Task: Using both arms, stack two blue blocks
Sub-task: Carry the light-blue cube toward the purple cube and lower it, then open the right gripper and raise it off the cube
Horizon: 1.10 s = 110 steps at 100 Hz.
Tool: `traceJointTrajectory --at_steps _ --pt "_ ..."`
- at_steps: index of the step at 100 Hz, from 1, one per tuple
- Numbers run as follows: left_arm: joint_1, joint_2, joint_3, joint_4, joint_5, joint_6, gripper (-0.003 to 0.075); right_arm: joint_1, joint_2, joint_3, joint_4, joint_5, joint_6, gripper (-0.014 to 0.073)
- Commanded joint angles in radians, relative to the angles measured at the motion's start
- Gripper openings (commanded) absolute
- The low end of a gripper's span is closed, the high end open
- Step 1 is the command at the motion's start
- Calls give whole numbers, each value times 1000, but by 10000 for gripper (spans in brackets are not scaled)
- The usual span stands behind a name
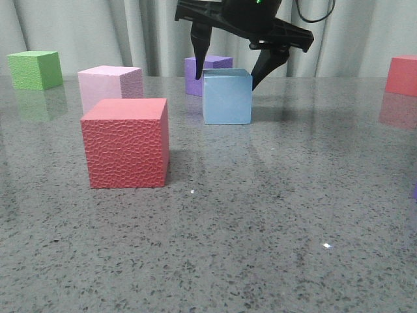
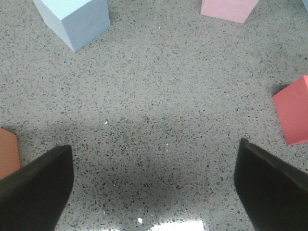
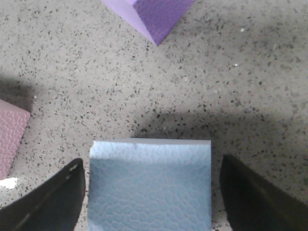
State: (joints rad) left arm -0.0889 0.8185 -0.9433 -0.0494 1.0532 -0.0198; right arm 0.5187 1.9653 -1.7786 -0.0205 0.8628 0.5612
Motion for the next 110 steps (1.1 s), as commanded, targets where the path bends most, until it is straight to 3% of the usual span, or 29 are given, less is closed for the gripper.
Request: traceJointTrajectory --at_steps 1,55,89,110 --pt "-4 -2 -35 -8 -48 0 640 0 -60 -33 -15 -48 -5 587" --pt "-4 -2 -35 -8 -47 0 640 0 -105 -165 -111 77 -8 587" --pt "-4 -2 -35 -8 -45 0 640 -57 -200 -147 -116 99 -165 580" --pt "-4 -2 -35 -8 -41 0 640 -132 -297 -48 -116 103 -240 580"
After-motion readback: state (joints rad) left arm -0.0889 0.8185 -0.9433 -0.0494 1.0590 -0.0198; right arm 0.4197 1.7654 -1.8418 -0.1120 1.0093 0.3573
